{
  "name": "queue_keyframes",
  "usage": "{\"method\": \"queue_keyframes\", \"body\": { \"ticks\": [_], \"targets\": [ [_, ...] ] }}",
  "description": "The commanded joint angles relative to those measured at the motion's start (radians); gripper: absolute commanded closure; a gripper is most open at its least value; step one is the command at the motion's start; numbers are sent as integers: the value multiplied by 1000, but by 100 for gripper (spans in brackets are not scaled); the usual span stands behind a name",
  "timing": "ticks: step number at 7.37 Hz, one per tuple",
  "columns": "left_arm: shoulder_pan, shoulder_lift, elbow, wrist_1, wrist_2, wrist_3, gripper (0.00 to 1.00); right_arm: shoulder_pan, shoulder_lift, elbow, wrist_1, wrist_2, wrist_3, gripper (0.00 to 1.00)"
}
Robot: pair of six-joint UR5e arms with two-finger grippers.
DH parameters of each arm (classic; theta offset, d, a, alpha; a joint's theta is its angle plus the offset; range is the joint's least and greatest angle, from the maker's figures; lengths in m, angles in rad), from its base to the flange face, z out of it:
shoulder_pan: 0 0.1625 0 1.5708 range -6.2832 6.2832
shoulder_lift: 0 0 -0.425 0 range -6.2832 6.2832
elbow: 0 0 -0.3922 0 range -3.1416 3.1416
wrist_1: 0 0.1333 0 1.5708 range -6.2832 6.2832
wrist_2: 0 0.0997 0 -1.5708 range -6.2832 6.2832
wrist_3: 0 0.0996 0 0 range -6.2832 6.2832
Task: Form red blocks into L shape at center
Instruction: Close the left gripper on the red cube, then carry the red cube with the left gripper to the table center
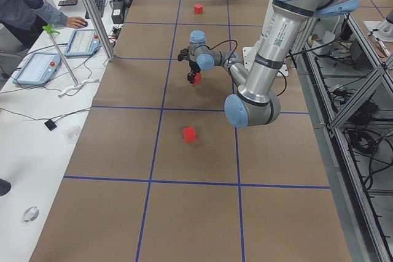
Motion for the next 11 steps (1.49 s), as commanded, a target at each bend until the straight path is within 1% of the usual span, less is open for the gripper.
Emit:
{"method": "queue_keyframes", "body": {
  "ticks": [1, 2, 3, 4, 5, 6, 7, 8, 9, 10, 11],
  "targets": [
    [-8, -4, -75, 120, 0, 2, 100, 0, 0, 0, 0, 0, 0, 1],
    [-47, -50, -171, 283, 0, 6, 100, 0, 0, 0, 0, 0, 0, 1],
    [-66, -149, -194, 445, 5, 3, 100, 0, 0, 0, 0, 0, 0, 1],
    [-90, -165, -191, 452, 3, -3, 100, 0, 0, -2, -2, 0, 2, 1],
    [-93, -167, -188, 438, 5, -114, 100, 0, 0, -9, -2, 2, 2, 0],
    [-95, -171, -153, 341, 5, -250, 100, 0, 0, -11, -2, 2, 2, 0],
    [-95, -211, -72, 267, 5, -302, 100, 0, 0, -12, -2, 0, 2, 0],
    [-100, -310, 58, 237, 5, -387, 100, 0, 0, -12, -2, 0, 2, 0],
    [-106, -407, 191, 225, 5, -421, 100, 0, 2, -12, -2, 0, 2, 0],
    [-106, -476, 314, 217, 5, -454, 100, 0, 0, -12, -2, 0, 3, 1],
    [-110, -486, 369, 177, 3, -442, 100, 0, 2, -12, -2, 0, 5, 1]
  ]
}}
